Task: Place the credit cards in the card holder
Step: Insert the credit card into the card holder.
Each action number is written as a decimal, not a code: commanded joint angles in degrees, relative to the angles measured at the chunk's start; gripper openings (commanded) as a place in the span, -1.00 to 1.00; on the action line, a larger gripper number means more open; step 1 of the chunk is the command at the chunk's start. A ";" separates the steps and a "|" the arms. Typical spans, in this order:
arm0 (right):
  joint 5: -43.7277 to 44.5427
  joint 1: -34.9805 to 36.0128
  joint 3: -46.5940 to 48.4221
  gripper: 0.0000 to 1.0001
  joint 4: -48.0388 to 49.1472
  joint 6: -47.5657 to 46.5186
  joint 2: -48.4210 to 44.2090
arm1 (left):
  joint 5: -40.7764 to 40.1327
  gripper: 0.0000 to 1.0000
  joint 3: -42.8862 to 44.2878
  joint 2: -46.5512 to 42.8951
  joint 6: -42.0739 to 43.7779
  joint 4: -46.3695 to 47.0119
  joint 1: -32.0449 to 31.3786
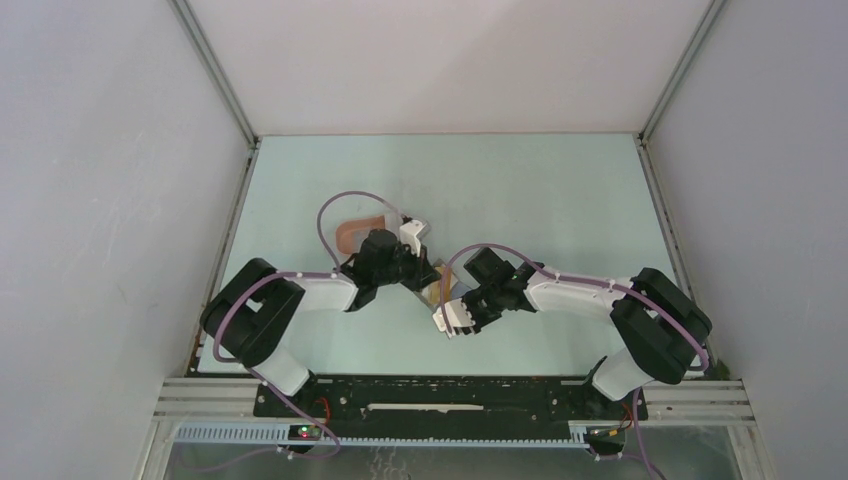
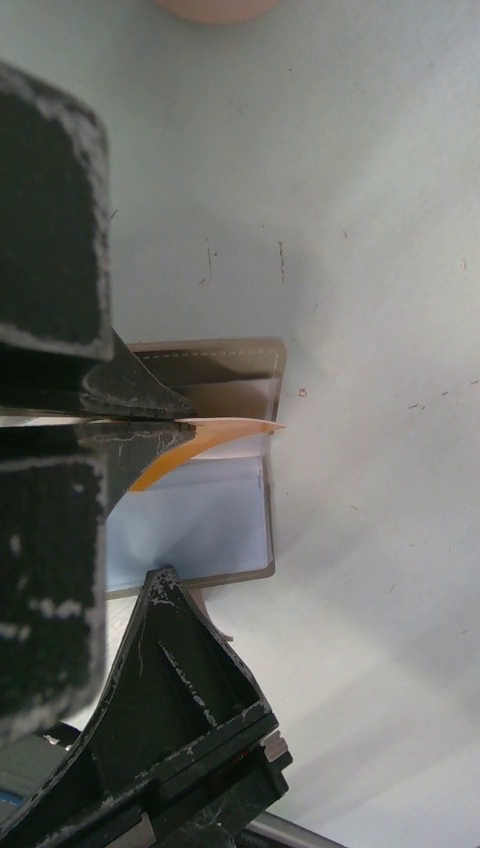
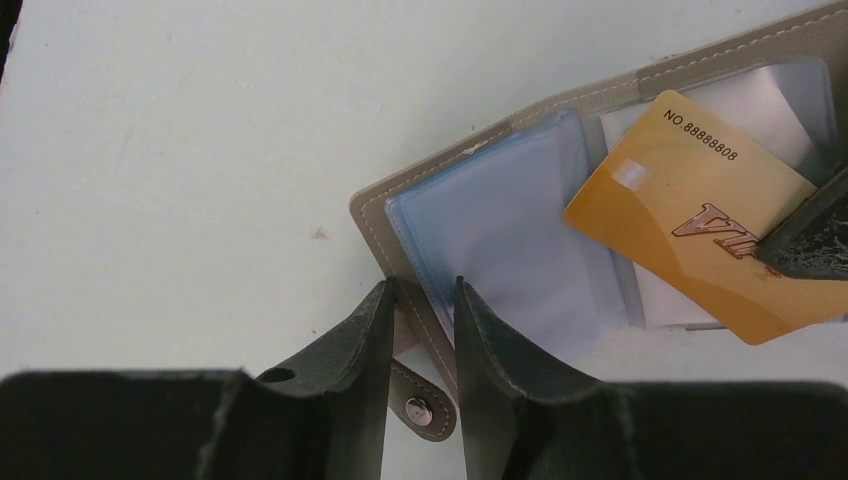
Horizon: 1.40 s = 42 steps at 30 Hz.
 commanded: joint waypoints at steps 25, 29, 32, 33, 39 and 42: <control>2.46 -0.81 0.58 -0.26 -0.66 -1.52 -0.75 | 4.37 -1.00 5.44 3.84 1.55 -4.13 -0.73; 2.46 -0.81 0.58 -0.26 -0.73 -1.59 -0.75 | 5.48 -1.00 5.70 5.86 0.06 -2.05 -1.35; 2.48 -0.90 0.58 -0.26 -0.74 -1.48 -0.84 | 5.87 -1.00 5.38 6.78 -1.50 0.11 -1.47; 2.47 -0.90 0.58 -0.26 -0.69 -1.46 -0.80 | 5.84 -1.00 5.23 6.82 -1.64 0.66 -1.49; 2.46 -0.99 0.58 -0.26 -0.74 -1.52 -0.96 | 3.50 -1.00 4.28 6.39 -3.04 3.49 -1.49; 2.46 -1.05 0.58 -0.26 -0.83 -1.48 -1.01 | 2.46 -1.00 3.76 6.34 -3.65 4.87 -1.41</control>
